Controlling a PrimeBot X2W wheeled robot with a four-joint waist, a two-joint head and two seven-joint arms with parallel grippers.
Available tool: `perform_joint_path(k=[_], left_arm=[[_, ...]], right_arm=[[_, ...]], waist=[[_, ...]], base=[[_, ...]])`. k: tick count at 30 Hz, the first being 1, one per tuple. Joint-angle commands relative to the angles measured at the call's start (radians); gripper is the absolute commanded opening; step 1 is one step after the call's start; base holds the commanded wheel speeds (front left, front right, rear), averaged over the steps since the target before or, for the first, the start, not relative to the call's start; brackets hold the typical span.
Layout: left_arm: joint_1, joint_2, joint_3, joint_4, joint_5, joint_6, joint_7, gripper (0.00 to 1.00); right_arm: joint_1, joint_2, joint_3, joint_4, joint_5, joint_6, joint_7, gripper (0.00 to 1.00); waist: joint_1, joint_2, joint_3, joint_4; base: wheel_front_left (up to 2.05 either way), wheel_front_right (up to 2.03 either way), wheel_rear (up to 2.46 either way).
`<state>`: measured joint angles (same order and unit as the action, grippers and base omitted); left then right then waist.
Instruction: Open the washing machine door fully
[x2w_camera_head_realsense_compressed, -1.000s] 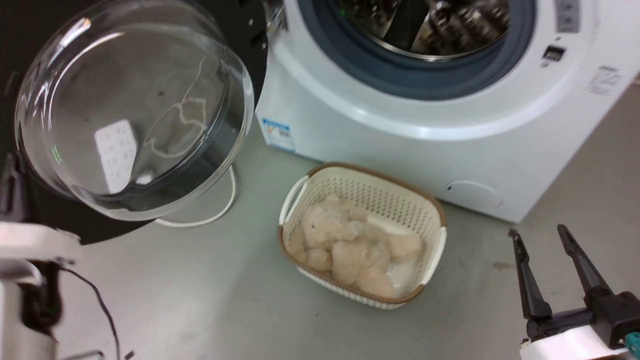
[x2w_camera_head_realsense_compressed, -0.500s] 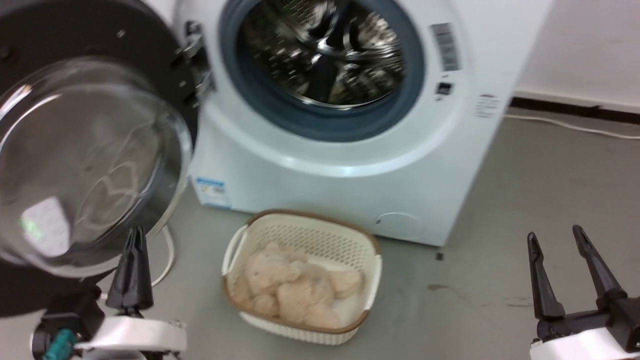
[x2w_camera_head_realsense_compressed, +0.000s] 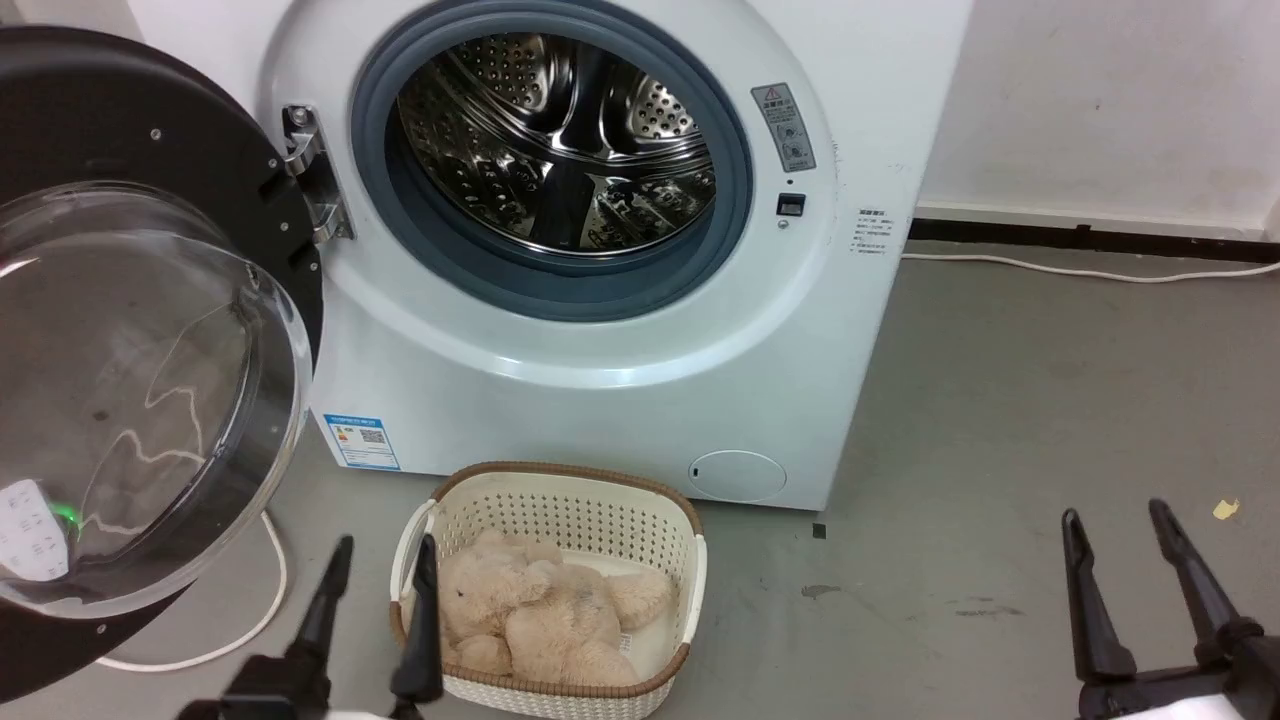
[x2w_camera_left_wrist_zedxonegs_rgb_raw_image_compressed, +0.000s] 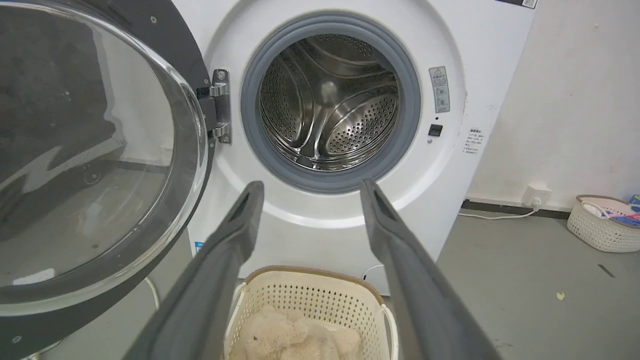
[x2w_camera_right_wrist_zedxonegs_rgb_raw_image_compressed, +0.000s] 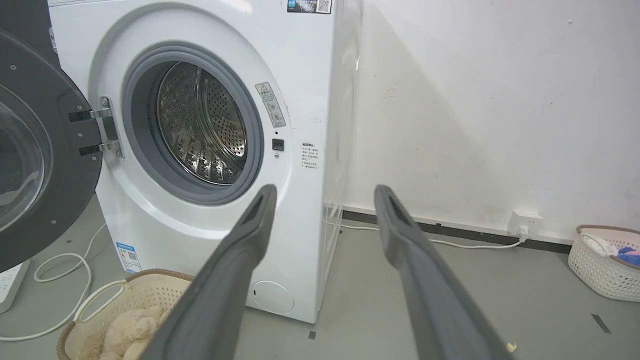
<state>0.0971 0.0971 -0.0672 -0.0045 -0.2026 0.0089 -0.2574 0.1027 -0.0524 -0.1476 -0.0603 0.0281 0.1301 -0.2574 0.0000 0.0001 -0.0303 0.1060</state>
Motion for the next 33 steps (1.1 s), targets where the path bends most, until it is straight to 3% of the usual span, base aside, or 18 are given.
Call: perform_joint_path(k=[1, 7, 26, 27, 33], left_arm=[[0.020, -0.004, -0.008, -0.005, 0.017, 0.005, -0.004, 1.00], [0.042, -0.013, -0.048, 0.013, 0.058, 0.008, -0.004, 1.00], [0.019, -0.019, -0.045, 0.044, 0.065, 0.017, -0.004, 1.00], [0.026, -0.019, -0.046, 0.040, 0.060, 0.010, 0.001, 0.00], [0.024, -0.019, -0.046, 0.041, 0.062, 0.009, 0.005, 0.00]], right_arm=[[0.020, 0.002, 0.002, 0.006, 0.006, 0.001, -0.004, 1.00], [0.028, 0.002, 0.009, 0.017, 0.015, 0.001, -0.004, 1.00], [0.024, 0.002, 0.013, 0.019, 0.012, 0.001, -0.004, 1.00], [0.016, 0.000, 0.013, 0.018, 0.008, 0.000, 0.000, 0.00], [0.014, 0.000, 0.015, 0.018, 0.008, 0.000, 0.004, 0.00]], waist=[[0.0000, -0.0001, 0.000, -0.004], [0.0000, -0.0001, 0.001, -0.013], [0.0000, -0.0001, 0.012, -0.009], [0.0001, -0.0001, 0.012, -0.008], [0.0000, -0.0001, 0.012, -0.010]], base=[[0.00, 0.00, 0.00], [0.00, 0.00, 0.00], [0.00, 0.00, 0.00], [0.00, 0.00, 0.00], [0.00, 0.00, 0.00]])
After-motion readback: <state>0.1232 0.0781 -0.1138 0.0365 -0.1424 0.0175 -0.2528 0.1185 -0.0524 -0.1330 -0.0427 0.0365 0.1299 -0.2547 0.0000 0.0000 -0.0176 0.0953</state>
